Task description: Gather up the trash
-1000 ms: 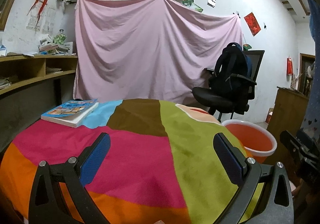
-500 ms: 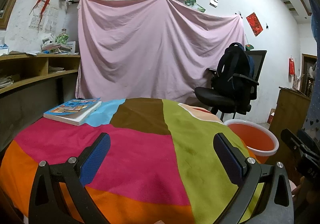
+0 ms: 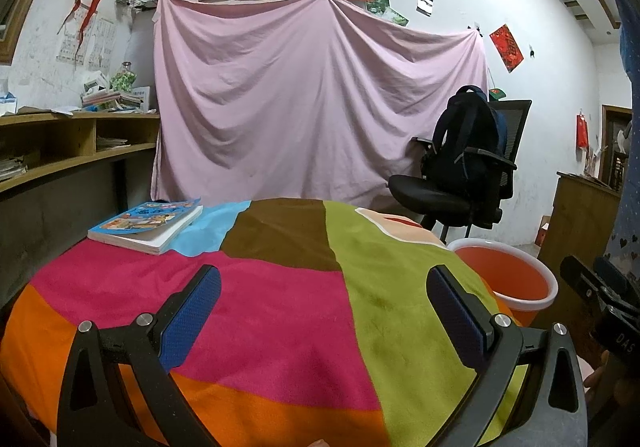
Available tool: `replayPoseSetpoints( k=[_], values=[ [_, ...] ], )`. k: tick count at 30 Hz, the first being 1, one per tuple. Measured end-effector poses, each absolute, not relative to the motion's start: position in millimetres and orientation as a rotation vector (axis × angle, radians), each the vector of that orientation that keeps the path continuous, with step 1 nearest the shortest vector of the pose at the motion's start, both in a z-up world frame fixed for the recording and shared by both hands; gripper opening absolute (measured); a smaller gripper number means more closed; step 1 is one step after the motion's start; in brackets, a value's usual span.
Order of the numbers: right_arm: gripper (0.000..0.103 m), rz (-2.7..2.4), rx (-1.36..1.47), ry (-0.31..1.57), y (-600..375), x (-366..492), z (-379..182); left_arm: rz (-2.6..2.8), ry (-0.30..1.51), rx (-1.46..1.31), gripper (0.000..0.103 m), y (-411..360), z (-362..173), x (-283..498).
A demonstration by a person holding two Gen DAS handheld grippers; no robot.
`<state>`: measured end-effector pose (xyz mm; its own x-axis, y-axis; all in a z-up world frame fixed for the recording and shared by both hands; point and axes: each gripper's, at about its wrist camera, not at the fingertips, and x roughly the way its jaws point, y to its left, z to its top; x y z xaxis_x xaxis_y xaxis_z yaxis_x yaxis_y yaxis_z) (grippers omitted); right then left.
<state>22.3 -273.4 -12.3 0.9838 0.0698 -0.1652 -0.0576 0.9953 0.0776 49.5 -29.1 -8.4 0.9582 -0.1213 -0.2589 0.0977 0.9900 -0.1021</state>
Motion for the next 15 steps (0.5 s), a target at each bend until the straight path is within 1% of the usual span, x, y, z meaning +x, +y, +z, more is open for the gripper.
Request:
replayPoseSetpoints(
  k=[15],
  values=[
    [0.103,0.065,0.072,0.17,-272.5,21.6,-11.6,-0.111,0.268,-0.088,0.101,-30.4,-8.2,49.5]
  ],
)
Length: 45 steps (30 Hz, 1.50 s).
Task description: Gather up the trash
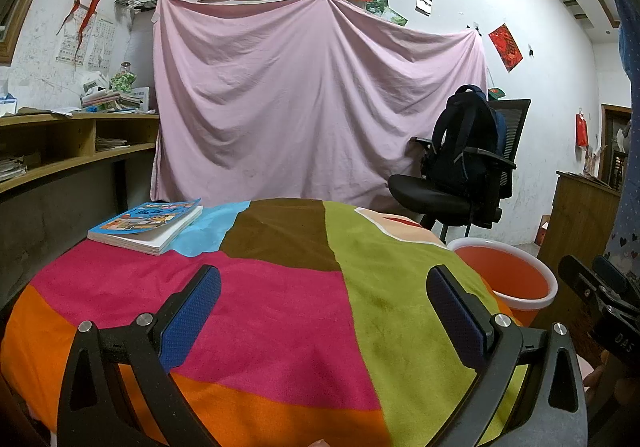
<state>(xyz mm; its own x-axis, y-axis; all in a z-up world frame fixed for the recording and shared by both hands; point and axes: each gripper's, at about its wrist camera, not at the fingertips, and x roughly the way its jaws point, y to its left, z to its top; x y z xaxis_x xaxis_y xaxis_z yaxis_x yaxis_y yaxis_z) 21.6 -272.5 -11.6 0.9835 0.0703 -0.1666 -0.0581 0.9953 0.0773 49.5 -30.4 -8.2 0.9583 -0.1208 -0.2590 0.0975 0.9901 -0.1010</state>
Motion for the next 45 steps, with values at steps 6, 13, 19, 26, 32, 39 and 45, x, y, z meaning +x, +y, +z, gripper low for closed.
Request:
replayPoseSetpoints(
  k=[6,13,19,26,32,39,45],
  values=[
    [0.103,0.065,0.072,0.17,-272.4,21.5,-11.4,-0.11,0.268,-0.088,0.101,-31.2,-8.3,49.4],
    [0.103,0.065,0.072,0.171,-271.8,21.2,-11.2,-0.11,0.267,-0.088,0.101,-31.3,-8.3,49.3],
    [0.103,0.066,0.073,0.173,-271.1,21.6,-11.9,-0.11,0.268,-0.089,0.101,-31.5,-8.4,49.3],
    [0.103,0.069,0.072,0.177,-270.0,22.4,-14.7,-0.11,0.268,-0.087,0.101,-31.3,-8.4,49.3],
    [0.103,0.07,0.072,0.177,-270.3,22.5,-14.5,-0.11,0.268,-0.089,0.101,-31.8,-8.5,49.2],
    [0.103,0.069,0.072,0.178,-270.1,22.3,-14.3,-0.11,0.268,-0.088,0.101,-32.4,-8.4,49.1],
    [0.103,0.069,0.072,0.179,-269.7,22.0,-14.4,-0.112,0.268,-0.086,0.101,-33.3,-8.8,48.4]
  ],
)
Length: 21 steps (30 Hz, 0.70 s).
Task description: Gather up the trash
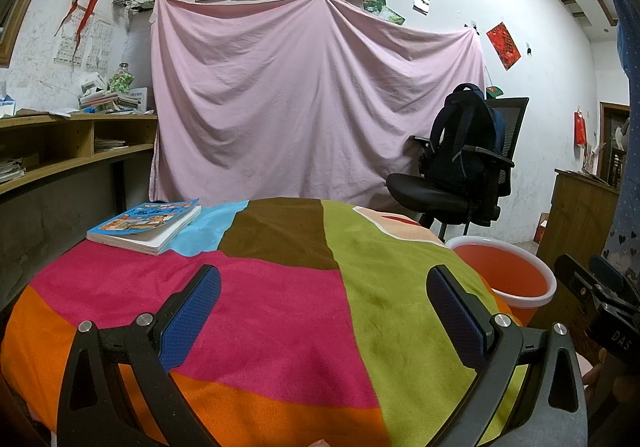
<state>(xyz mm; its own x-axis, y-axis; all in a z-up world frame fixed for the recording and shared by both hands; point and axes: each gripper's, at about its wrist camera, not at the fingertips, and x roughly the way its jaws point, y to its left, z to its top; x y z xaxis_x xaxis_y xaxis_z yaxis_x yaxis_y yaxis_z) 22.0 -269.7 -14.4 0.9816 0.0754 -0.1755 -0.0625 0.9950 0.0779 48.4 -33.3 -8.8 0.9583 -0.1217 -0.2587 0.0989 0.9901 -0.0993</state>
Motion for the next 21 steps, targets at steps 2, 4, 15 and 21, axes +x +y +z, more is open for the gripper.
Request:
replayPoseSetpoints(
  k=[2,4,15,21],
  values=[
    [0.103,0.07,0.073,0.179,-269.2,22.6,-14.4,-0.112,0.268,-0.085,0.101,-33.3,-8.8,48.4],
    [0.103,0.069,0.073,0.179,-270.0,23.2,-14.1,-0.112,0.267,-0.086,0.101,-33.3,-8.8,48.5],
    [0.103,0.07,0.073,0.18,-269.9,23.1,-13.7,-0.112,0.268,-0.085,0.101,-33.3,-8.8,48.5],
    [0.103,0.069,0.074,0.179,-270.1,23.0,-13.4,-0.112,0.268,-0.085,0.101,-33.3,-8.8,48.5]
  ],
)
